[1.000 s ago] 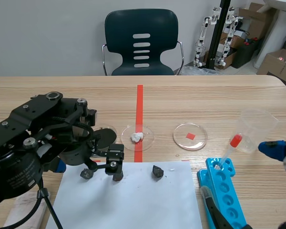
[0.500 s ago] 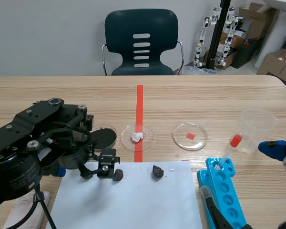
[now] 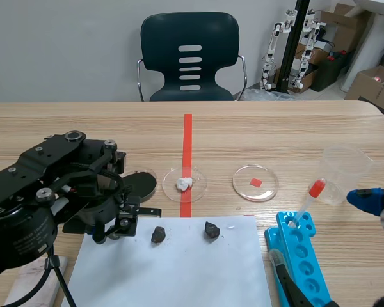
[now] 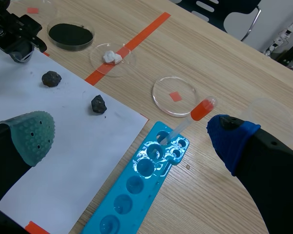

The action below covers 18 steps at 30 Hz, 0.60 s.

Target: Pick up the left mineral with the left hand

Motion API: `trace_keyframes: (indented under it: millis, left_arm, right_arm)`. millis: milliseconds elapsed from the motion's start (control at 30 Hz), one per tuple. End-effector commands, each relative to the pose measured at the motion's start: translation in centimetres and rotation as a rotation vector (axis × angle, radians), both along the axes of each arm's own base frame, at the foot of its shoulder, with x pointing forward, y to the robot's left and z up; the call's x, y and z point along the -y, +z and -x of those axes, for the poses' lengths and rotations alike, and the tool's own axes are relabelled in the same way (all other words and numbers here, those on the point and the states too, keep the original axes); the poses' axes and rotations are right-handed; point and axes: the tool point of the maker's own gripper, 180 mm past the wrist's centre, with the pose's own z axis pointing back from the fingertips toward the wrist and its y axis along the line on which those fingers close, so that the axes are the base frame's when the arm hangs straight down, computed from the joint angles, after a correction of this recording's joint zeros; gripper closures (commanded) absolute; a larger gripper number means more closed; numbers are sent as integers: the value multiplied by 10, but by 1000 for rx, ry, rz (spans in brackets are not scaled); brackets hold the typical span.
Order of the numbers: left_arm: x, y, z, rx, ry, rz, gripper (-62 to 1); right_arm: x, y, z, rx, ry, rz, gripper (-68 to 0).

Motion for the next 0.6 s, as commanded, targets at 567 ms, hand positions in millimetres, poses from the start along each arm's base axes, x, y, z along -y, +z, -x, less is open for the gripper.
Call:
trace_keyframes:
  millis: [567]
  left_arm:
    - [2, 7, -8, 29, 2, 11, -130]
  right_arm:
    - [-1, 8, -4, 33, 5, -10, -679]
